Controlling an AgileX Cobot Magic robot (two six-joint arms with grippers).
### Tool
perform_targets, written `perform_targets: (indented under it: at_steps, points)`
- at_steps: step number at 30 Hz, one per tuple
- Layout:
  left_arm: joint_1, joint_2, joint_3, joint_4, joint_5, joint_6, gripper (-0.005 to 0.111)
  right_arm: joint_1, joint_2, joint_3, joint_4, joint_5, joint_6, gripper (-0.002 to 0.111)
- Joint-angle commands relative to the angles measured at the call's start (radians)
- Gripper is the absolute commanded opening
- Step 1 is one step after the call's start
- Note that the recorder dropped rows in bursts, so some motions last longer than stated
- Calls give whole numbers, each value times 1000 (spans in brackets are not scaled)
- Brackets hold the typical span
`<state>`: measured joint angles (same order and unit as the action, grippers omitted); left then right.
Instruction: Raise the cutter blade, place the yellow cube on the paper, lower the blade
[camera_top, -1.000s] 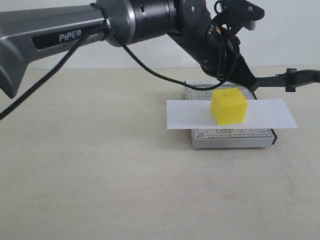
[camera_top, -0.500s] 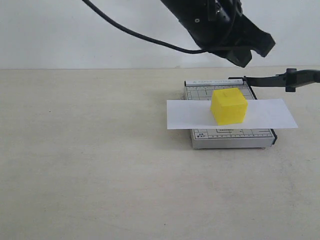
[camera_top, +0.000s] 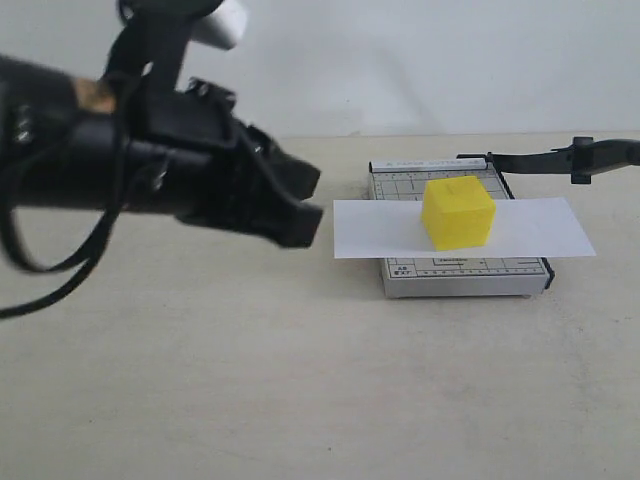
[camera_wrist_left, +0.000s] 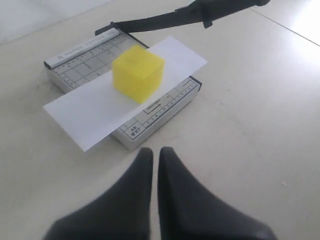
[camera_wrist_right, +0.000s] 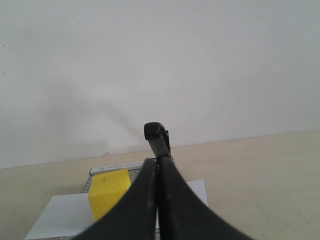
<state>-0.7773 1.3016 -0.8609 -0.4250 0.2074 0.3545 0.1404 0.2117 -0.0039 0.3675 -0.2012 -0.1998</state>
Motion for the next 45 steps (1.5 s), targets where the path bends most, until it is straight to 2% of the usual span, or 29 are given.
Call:
perform_targets:
  at_steps: [1,5,12,20,34,39,45]
  points:
    - [4,-132,219,-72,-181,5,4,-2,-5,4,-6,-1,-1,0]
    - [4,-236,405,-131,-351,-60,4,-2,-5,4,-6,-1,-1,0]
    - [4,-368,573,-131,-386,-93,4,-2,-5,4,-6,-1,-1,0]
    - [4,-438,617,-135,-298,-93,4,-2,-5,4,-6,-1,-1,0]
    - [4,-458,617,-132,-252,-70,4,-2,-5,4,-6,-3,-1,0]
    - [8,-636,641,-132,-148,18,4,-2,-5,4,-6,-3,-1,0]
    - [72,-890,739,-132,-101,104,4,-2,-5,4,-6,-3,-1,0]
